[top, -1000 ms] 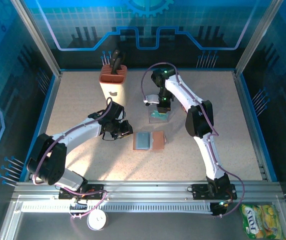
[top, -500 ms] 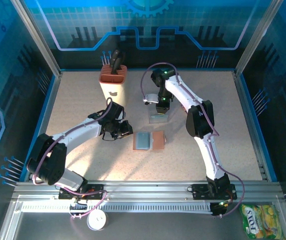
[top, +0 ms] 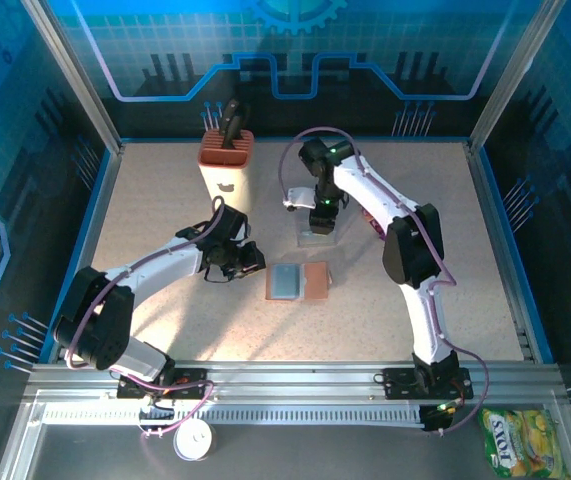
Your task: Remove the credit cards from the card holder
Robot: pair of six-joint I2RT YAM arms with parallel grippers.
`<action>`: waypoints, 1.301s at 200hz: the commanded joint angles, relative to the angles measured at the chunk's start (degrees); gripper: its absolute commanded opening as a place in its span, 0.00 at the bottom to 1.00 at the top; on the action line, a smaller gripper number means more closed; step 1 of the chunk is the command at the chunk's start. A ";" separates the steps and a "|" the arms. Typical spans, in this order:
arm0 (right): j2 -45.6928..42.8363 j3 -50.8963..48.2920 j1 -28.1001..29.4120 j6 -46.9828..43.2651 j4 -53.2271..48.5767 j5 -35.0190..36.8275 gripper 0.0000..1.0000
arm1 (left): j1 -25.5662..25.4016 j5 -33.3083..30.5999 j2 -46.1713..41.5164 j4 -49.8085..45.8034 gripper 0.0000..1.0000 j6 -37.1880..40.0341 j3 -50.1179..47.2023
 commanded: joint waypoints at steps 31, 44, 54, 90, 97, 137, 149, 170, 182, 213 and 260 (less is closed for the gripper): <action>-1.15 -6.09 1.11 1.12 8.22 4.71 0.66 | 0.50 1.01 -0.08 0.87 0.17 -0.80 -1.51; -1.05 -7.25 1.32 1.42 9.72 5.45 0.67 | 0.49 1.01 -0.16 0.81 0.17 -0.76 -1.54; -1.18 -7.96 1.35 1.59 11.05 6.09 0.67 | 0.53 1.02 -0.16 0.84 0.17 -0.81 -1.69; -2.51 -9.99 1.50 2.09 15.91 8.05 0.66 | 0.49 1.17 -0.07 0.82 0.17 -0.84 -1.51; -2.91 -10.23 1.46 2.06 16.51 8.38 0.65 | 0.49 1.10 -0.02 0.84 0.17 -0.83 -1.45; -5.21 -10.56 1.35 1.53 19.70 10.27 0.64 | 0.53 1.05 0.02 0.75 0.17 -0.84 -1.29; -5.68 -10.57 1.35 1.27 20.46 11.16 0.64 | 0.49 1.01 0.05 0.66 0.17 -0.84 -1.26; -6.41 -10.92 1.32 0.82 22.38 12.14 0.64 | 0.54 0.88 -0.15 0.38 0.17 -0.75 -1.26; -6.29 -10.90 1.24 0.65 23.24 12.46 0.64 | 0.53 0.84 -0.11 0.28 0.17 -0.67 -1.32; -5.18 -10.46 1.32 0.73 23.55 13.20 0.63 | 0.53 0.98 0.08 0.53 0.16 -0.72 -1.35; -4.93 -13.96 1.36 0.47 26.77 14.00 0.65 | 0.49 1.10 0.18 0.74 0.17 -0.68 -1.32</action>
